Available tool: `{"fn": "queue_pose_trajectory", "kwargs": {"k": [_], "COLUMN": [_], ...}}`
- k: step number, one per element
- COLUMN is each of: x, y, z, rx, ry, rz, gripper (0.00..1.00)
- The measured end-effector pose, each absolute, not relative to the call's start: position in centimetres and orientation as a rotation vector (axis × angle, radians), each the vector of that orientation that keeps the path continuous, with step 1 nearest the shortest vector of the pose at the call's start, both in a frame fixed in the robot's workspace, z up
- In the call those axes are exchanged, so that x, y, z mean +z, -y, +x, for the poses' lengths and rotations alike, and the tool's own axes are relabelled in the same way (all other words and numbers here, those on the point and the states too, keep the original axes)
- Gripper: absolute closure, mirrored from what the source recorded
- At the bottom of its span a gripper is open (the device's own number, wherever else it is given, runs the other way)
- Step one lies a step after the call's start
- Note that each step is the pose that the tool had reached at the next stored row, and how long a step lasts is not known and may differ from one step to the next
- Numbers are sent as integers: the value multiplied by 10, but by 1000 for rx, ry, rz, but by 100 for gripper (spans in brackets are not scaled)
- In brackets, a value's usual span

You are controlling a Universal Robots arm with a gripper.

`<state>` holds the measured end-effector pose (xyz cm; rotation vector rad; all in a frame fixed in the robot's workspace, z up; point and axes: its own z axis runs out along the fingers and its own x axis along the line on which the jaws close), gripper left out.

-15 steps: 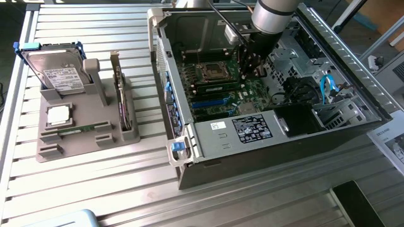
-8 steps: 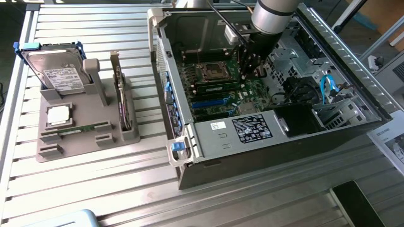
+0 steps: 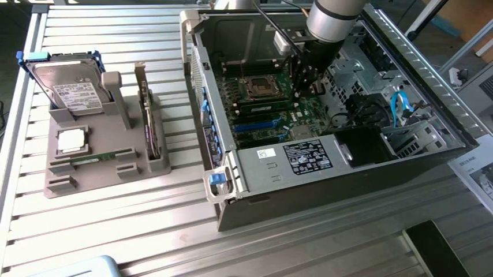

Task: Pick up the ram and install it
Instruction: 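Insert the ram into the slot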

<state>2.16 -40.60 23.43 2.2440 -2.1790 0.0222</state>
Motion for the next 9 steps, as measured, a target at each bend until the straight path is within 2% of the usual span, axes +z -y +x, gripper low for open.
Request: {"fn": "queue_pose_trajectory", "kwargs": {"k": [9], "x": [233], "y": [406], "z": [22], "rx": [23], "ry": [2179], "rz": [2244], "gripper": [89]}}
